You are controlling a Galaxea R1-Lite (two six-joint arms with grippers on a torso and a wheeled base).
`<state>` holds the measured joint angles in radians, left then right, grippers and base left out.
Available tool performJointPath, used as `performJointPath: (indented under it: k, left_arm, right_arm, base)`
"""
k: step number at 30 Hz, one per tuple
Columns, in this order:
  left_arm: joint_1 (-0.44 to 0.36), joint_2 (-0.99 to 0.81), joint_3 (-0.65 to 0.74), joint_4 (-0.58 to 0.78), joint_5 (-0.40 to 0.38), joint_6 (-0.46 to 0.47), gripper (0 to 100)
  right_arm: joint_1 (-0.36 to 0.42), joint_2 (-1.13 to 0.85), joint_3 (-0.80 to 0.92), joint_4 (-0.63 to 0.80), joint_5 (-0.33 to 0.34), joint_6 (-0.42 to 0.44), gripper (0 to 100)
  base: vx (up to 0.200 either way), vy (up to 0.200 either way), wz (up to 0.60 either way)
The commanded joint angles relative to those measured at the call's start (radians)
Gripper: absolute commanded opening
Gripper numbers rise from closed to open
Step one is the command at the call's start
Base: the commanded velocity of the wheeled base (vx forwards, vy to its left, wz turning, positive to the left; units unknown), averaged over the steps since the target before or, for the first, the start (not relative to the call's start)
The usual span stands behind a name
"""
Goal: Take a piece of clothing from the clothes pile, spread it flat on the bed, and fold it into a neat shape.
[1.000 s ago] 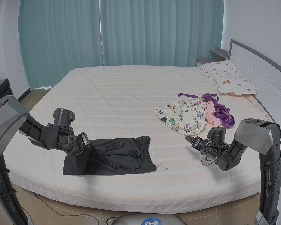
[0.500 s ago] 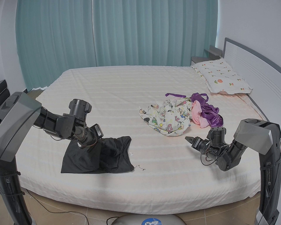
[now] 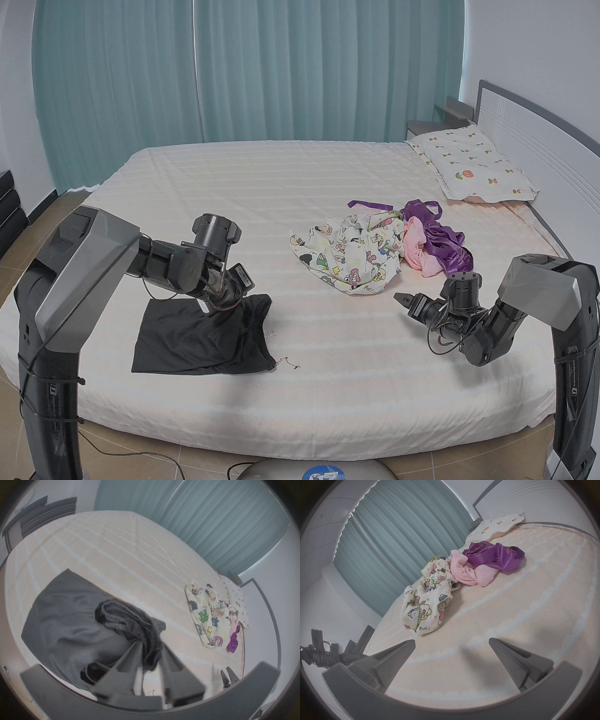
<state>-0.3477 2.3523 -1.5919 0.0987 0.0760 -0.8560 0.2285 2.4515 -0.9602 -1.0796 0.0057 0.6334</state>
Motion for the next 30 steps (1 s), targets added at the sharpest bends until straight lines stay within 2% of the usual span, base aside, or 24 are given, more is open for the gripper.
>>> performJointPath:
  k: [1, 8, 12, 13, 14, 19, 22, 30]
  left_arm:
    - [-0.017, 0.025, -0.017, 0.009, -0.001, -0.009, 100]
    - [-0.001, -0.068, -0.005, 0.012, -0.039, -0.087, 100]
    - [0.059, -0.18, 0.099, 0.01, -0.157, -0.13, 100]
    - [0.059, -0.18, 0.099, 0.01, -0.157, -0.13, 100]
    - [0.091, -0.211, 0.17, 0.001, -0.208, -0.146, 100]
    - [0.162, -0.249, 0.259, -0.004, -0.274, -0.164, 100]
    - [0.205, -0.266, 0.31, -0.016, -0.328, -0.166, 100]
    - [0.233, -0.255, 0.352, -0.073, -0.32, -0.207, 100]
  right_arm:
    - [0.002, 0.003, 0.0, 0.0, 0.0, 0.0, 100]
    - [0.002, 0.003, 0.001, 0.0, 0.0, 0.0, 100]
    - [0.002, 0.003, 0.001, 0.0, 0.0, -0.001, 100]
    - [0.002, 0.003, 0.001, 0.0, 0.0, -0.001, 100]
    - [0.002, 0.003, 0.001, 0.0, 0.0, -0.001, 100]
    - [0.003, 0.003, 0.001, 0.0, -0.001, -0.001, 100]
    - [0.003, 0.003, 0.001, 0.0, -0.001, -0.001, 100]
    - [0.008, 0.004, 0.001, 0.0, -0.003, -0.003, 100]
  base:
    - [0.0, 0.0, 0.0]
    - [0.0, 0.0, 0.0]
    - [0.0, 0.0, 0.0]
    - [0.0, 0.0, 0.0]
    - [-0.2, 0.0, 0.0]
    - [-0.2, 0.0, 0.0]
    - [0.0, 0.0, 0.0]
    - [0.0, 0.0, 0.0]
